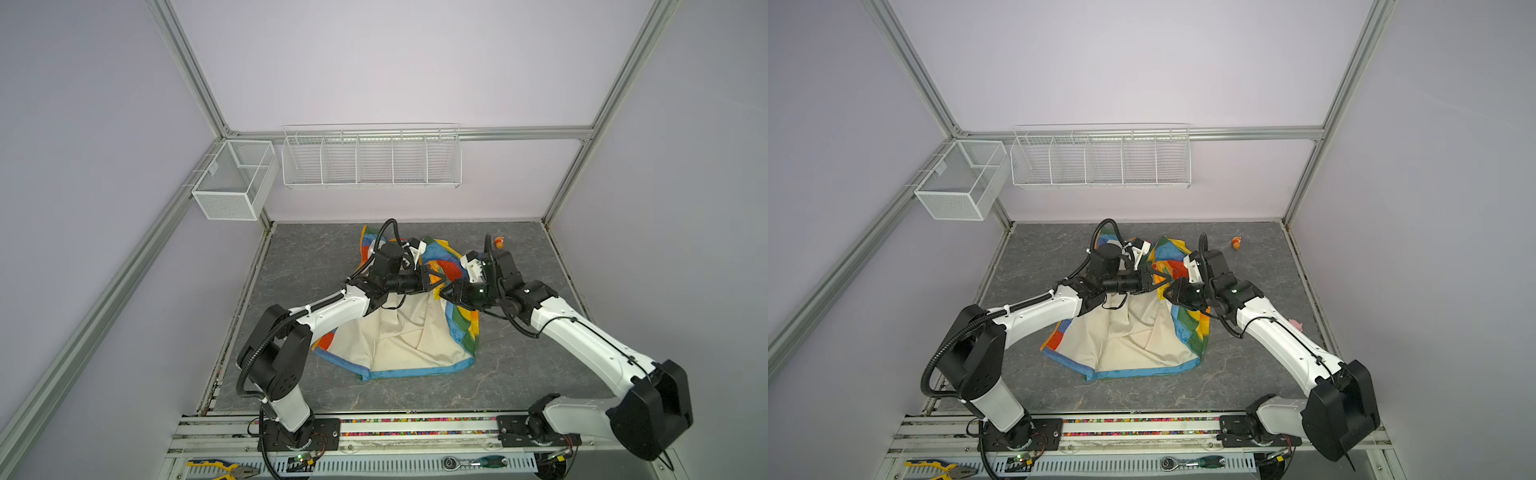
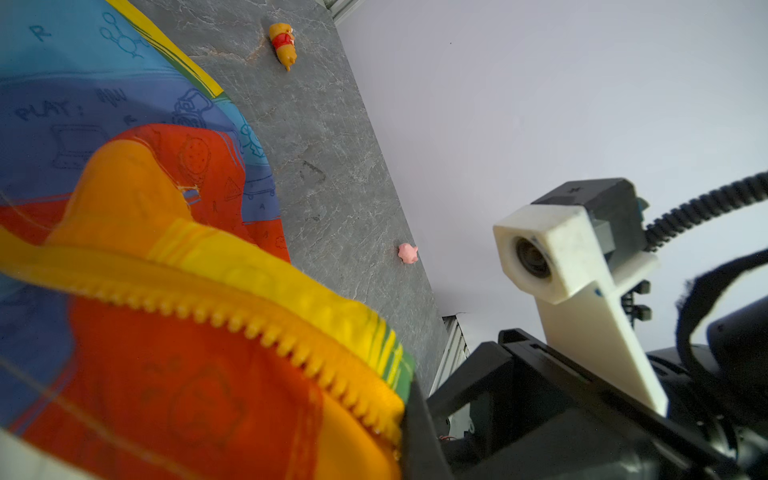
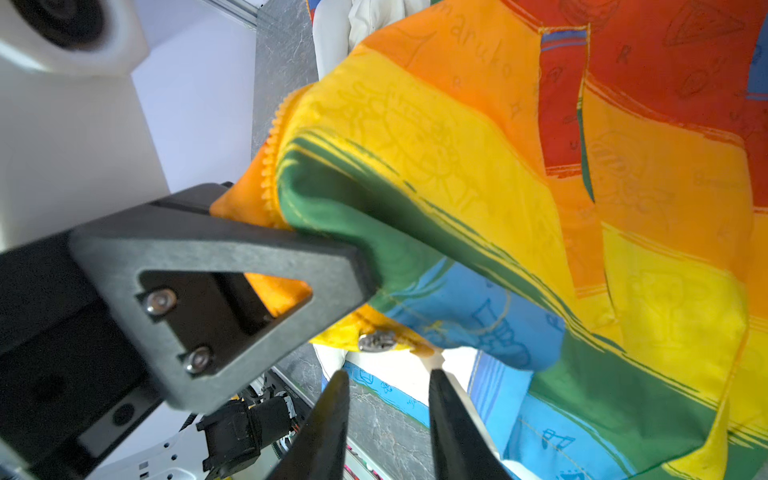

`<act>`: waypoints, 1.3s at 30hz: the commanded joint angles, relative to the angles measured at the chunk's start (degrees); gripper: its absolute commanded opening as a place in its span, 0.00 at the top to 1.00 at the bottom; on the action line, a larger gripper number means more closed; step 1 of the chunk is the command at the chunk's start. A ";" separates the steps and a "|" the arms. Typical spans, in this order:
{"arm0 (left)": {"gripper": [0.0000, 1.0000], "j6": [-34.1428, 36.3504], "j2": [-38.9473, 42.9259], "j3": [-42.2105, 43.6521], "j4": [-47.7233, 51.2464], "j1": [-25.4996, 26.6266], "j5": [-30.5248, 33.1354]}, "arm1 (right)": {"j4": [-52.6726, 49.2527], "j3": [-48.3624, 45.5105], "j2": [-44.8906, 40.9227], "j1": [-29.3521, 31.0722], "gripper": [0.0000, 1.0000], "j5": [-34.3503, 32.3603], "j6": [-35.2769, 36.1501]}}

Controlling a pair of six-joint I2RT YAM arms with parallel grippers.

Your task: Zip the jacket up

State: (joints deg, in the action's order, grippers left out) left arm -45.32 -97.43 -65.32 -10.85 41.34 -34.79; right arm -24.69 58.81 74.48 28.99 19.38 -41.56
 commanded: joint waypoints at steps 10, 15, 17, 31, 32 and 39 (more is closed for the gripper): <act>1.00 0.30 1.01 0.10 -0.84 -0.12 -1.13 | 2.56 2.38 5.03 0.53 0.64 0.75 -0.37; 1.00 0.24 0.92 0.19 -1.02 -0.12 -1.24 | 3.79 2.72 6.12 0.49 0.62 1.07 -1.03; 1.00 0.26 0.83 0.23 -1.02 -0.12 -1.24 | 4.54 2.87 6.12 0.50 0.61 1.11 -1.26; 1.00 0.80 1.73 0.10 -0.26 -0.12 -0.64 | -0.34 1.38 3.57 -0.75 0.80 -2.71 0.16; 1.00 0.93 1.86 0.10 0.05 -0.12 -0.55 | -0.74 0.86 2.87 -1.10 0.80 -2.89 0.33; 1.00 1.29 2.14 0.19 0.57 -0.12 -0.55 | -2.60 -0.79 -0.41 -3.33 0.81 -3.30 1.20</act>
State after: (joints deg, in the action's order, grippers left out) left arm -45.10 -97.14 -65.32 -10.35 41.25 -34.94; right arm -25.69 59.20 75.92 26.30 17.10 -41.54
